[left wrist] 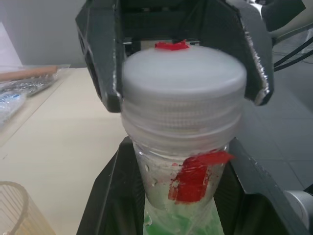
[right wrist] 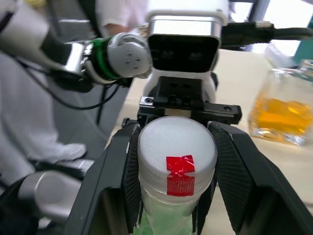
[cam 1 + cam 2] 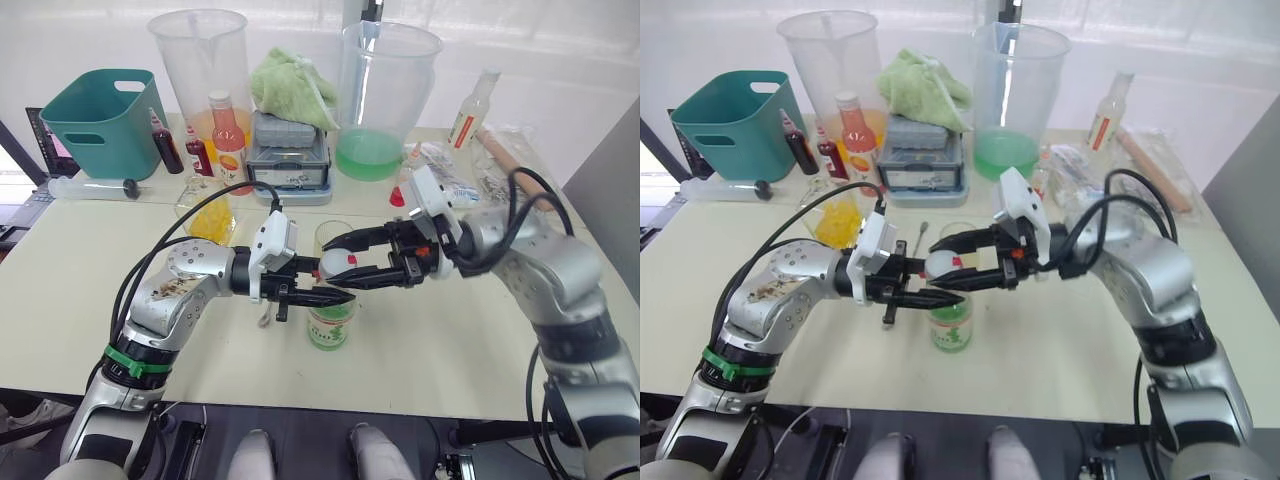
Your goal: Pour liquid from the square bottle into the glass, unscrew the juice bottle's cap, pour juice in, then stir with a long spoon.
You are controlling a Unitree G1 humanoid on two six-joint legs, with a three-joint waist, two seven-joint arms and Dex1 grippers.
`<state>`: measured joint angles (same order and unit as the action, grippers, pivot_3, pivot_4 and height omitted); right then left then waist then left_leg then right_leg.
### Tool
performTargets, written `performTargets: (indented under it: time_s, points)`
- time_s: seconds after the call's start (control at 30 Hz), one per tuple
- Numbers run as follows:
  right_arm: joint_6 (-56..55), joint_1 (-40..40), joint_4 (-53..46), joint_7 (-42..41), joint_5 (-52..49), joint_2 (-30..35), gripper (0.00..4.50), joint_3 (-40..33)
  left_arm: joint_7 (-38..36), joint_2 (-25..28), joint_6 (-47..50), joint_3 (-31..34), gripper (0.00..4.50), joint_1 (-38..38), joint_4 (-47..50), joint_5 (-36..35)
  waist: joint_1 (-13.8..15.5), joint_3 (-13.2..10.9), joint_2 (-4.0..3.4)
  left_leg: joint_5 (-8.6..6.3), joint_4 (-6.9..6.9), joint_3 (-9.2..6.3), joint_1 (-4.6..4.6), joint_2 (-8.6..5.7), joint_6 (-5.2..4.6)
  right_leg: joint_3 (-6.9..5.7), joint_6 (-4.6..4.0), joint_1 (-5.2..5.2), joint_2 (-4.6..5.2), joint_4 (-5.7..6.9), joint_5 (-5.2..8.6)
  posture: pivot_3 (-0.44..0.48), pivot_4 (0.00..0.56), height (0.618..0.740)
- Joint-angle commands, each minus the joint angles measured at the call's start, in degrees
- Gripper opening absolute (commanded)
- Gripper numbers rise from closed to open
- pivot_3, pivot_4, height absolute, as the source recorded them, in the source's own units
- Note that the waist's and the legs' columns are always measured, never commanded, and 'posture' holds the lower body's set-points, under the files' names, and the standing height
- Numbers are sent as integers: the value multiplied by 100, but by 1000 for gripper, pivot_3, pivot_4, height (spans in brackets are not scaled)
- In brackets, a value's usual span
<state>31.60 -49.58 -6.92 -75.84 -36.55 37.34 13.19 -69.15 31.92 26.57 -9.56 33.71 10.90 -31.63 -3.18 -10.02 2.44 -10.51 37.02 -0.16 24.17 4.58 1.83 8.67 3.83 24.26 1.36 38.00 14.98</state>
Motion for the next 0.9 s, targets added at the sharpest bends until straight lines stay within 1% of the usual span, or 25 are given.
performTargets:
  time_s: [0.03, 0.1, 0.2, 0.27, 0.43, 0.5, 0.57, 0.6, 0.67, 0.77, 0.9]
  points:
    - [-705, -529, 700, -940, 385, -144, 1685, 184, 52, 89, 127, 49, 1384, -113, 15, 27, -4, 0, 0, 0, 0, 0, 0, 0, 0, 0, 0, 0, 0, 0, 0, 0, 150, 707]
    - [-740, -743, 968, -1198, 424, -231, 1685, 210, 74, 100, 145, 50, 1384, -134, 60, 10, -8, 0, 0, 0, 0, 0, 1, 0, 0, 0, -1, 1, 0, 1, 0, 0, 150, 707]
    - [-408, -1001, 1207, -1434, 401, -260, 1685, 242, 88, 101, 134, 33, 1384, -146, 72, 24, -9, -1, -1, 0, 0, 0, 1, 0, 0, 0, -1, 2, 0, 3, -1, 0, 150, 707]
    - [-177, -1028, 1150, -1496, 309, -206, 2727, 194, 82, 104, 120, 22, 1384, -147, 62, 31, -9, -1, -1, 0, 1, -1, 1, 0, 0, -1, -2, 2, 0, 4, -1, 0, 150, 707]
    - [213, -919, 834, -1360, 80, -103, 4414, -71, 57, 78, 89, -15, 1384, -108, 2, 54, 1, -1, -1, 0, 0, 0, 2, 0, 0, -1, -2, 3, 0, 4, -1, 0, 150, 707]
    - [342, -841, 679, -1193, -15, -92, 4466, -235, 37, 63, 68, -35, 1384, -90, -27, 64, 0, -1, -1, 0, 0, 0, 2, 0, 0, -1, -3, 3, 0, 4, 0, 0, 150, 707]
    - [468, -616, 307, -773, -125, -81, 4466, -536, 6, 31, 31, -67, 1384, -50, -102, 89, 8, -1, -1, 0, -1, 0, 2, 0, 0, -1, -3, 3, 0, 4, 0, 0, 150, 707]
    - [696, -431, -3, -402, -188, -47, 4466, -710, -13, 10, 13, -85, 1384, -27, -143, 100, 20, -1, -1, 0, 0, 0, 2, 0, 0, -1, -3, 3, 1, 4, 0, 0, 150, 707]
    - [1425, 5, -732, 616, -399, -61, 4466, -1052, -53, -59, -68, -123, 1384, 38, -263, 141, 54, -1, -1, 0, -1, -1, 3, 0, 0, -1, -2, 3, 1, 3, 0, 0, 150, 707]
    - [1890, 420, -1480, 1362, -719, -135, 4466, -1327, -73, -130, -121, -152, 1384, 92, -365, 172, 65, -1, -1, 0, 0, -1, 4, -1, 0, 0, -2, 4, 1, 4, 0, 0, 150, 707]
    - [2178, 824, -2244, 2420, -764, -289, 4466, -1497, -185, -163, -159, -213, 1384, 121, -435, 177, 62, 0, -3, 0, 0, 0, 2, -1, 0, 1, -1, 2, 1, 4, 0, 0, 150, 707]
